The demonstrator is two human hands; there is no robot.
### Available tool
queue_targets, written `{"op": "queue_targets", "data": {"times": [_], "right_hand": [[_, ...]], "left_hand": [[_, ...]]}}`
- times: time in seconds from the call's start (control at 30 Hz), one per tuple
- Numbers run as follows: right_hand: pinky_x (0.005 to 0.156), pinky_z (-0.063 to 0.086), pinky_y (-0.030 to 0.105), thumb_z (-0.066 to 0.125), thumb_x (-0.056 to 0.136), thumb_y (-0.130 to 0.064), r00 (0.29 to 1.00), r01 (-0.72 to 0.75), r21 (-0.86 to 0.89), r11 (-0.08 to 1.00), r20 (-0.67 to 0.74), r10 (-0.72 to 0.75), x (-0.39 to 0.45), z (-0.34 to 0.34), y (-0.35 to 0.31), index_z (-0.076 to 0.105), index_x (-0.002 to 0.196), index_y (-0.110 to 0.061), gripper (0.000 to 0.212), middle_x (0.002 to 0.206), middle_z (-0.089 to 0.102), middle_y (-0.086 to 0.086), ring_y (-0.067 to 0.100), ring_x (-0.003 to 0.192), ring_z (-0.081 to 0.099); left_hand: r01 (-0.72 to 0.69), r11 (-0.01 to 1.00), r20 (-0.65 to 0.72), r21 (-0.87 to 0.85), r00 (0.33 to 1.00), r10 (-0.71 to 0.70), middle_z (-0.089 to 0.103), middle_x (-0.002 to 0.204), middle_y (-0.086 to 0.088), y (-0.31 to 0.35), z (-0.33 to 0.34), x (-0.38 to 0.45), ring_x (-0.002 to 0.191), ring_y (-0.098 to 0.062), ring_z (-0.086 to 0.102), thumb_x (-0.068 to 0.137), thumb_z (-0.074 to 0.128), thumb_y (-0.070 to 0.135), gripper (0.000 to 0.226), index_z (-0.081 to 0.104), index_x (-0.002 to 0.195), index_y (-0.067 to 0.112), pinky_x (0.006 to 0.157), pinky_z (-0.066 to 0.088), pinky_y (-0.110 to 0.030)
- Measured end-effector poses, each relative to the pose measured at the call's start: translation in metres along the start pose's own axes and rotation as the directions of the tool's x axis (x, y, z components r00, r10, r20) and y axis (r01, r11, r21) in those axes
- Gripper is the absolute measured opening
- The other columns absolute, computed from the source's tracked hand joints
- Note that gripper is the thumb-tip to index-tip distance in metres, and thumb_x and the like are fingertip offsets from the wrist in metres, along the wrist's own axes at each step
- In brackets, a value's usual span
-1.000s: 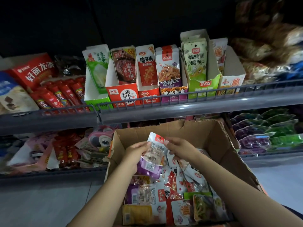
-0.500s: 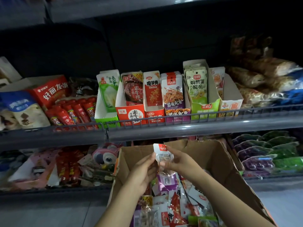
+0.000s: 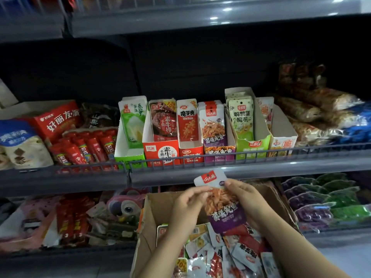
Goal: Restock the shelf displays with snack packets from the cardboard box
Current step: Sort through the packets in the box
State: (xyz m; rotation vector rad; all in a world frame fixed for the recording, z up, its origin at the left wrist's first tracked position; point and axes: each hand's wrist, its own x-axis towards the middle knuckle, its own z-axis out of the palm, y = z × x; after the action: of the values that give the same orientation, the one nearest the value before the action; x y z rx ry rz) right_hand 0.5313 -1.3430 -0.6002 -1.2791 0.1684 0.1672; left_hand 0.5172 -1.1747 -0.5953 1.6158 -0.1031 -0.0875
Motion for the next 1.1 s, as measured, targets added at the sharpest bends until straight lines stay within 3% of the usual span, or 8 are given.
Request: {"op": "queue_targets", "data": {"times": [0.17, 0.3, 0.47, 0.6, 0.77, 0.93, 1.1], "right_hand": [[0.072, 0.056, 0.039, 0.051, 0.095, -0.016, 0.997, 0.057, 0.064, 0.996, -0.051, -0.054, 0.003, -0.001, -0.022, 0.066, 0.103, -0.002, 0.023, 0.098, 0.070, 0.023, 0.033, 0.082, 0.068], [0.079, 0.053, 0.043, 0.052, 0.095, -0.018, 0.990, 0.130, 0.007, 0.992, -0.057, -0.129, 0.006, 0.001, -0.049, 0.067, 0.106, -0.007, 0.021, 0.098, 0.071, 0.019, 0.032, 0.084, 0.069], [0.082, 0.052, 0.047, 0.052, 0.095, -0.020, 0.977, 0.196, -0.072, 0.978, -0.074, -0.201, 0.018, 0.004, -0.084, 0.070, 0.093, -0.014, 0.019, 0.096, 0.072, 0.015, 0.033, 0.089, 0.068], [0.071, 0.053, 0.030, 0.052, 0.095, -0.011, 0.937, 0.314, -0.238, 0.919, -0.076, -0.340, 0.027, 0.010, -0.115, 0.066, 0.091, -0.014, 0.015, 0.083, 0.071, 0.003, 0.017, 0.076, 0.065], [0.076, 0.052, 0.031, 0.062, 0.090, -0.017, 0.872, 0.402, -0.390, 0.828, -0.111, -0.476, 0.052, 0.015, -0.157, 0.063, 0.085, -0.019, 0.006, 0.079, 0.070, -0.002, 0.018, 0.080, 0.065], [0.041, 0.034, 0.009, 0.063, 0.090, -0.021, 0.813, 0.400, -0.573, 0.716, -0.139, -0.565, 0.077, 0.017, -0.185, 0.062, 0.096, -0.012, 0.010, 0.063, 0.055, -0.012, 0.006, 0.054, 0.047], [0.049, 0.039, 0.020, 0.064, 0.089, -0.026, 0.819, 0.297, -0.714, 0.634, -0.150, -0.553, 0.106, 0.013, -0.188, 0.061, 0.113, -0.014, 0.027, 0.073, 0.059, -0.003, 0.007, 0.057, 0.049]], "left_hand": [[-0.060, 0.998, -0.218, 0.018, 0.974, 0.062, 0.067, 0.099, 0.003, 0.016, -0.002, 0.020, 0.081, -0.006, 0.067, 0.091, 0.060, 0.016, 0.009, 0.061, 0.097, 0.022, 0.059, 0.052, -0.016], [0.017, 1.000, -0.148, -0.020, 0.989, -0.019, 0.069, 0.096, 0.006, 0.051, -0.004, 0.047, 0.074, -0.005, 0.067, 0.093, 0.058, 0.024, 0.017, 0.059, 0.108, 0.016, 0.051, 0.046, -0.017], [-0.023, 0.998, -0.125, 0.066, 0.992, 0.031, 0.070, 0.086, 0.008, 0.096, -0.001, 0.071, 0.069, -0.008, 0.065, 0.092, 0.059, 0.026, 0.008, 0.066, 0.092, 0.021, 0.048, 0.040, -0.018], [-0.075, 0.996, -0.119, 0.049, 0.990, 0.080, 0.070, 0.088, 0.003, 0.125, 0.003, 0.094, 0.069, -0.008, 0.065, 0.089, 0.064, 0.024, 0.003, 0.066, 0.090, 0.022, 0.049, 0.045, -0.016], [-0.153, 0.987, -0.153, 0.044, 0.976, 0.158, 0.069, 0.088, -0.001, 0.151, 0.009, 0.128, 0.073, -0.011, 0.066, 0.089, 0.065, 0.023, 0.014, 0.066, 0.099, 0.014, 0.051, 0.049, -0.014], [-0.180, 0.982, -0.199, 0.053, 0.962, 0.187, 0.068, 0.084, 0.001, 0.161, 0.012, 0.158, 0.075, -0.012, 0.068, 0.089, 0.065, 0.024, 0.005, 0.065, 0.091, 0.019, 0.049, 0.048, -0.013], [-0.169, 0.965, -0.205, 0.202, 0.956, 0.210, 0.066, 0.076, 0.003, 0.153, 0.015, 0.185, 0.069, -0.011, 0.066, 0.091, 0.062, 0.021, 0.010, 0.066, 0.095, 0.013, 0.048, 0.048, -0.017]]}}
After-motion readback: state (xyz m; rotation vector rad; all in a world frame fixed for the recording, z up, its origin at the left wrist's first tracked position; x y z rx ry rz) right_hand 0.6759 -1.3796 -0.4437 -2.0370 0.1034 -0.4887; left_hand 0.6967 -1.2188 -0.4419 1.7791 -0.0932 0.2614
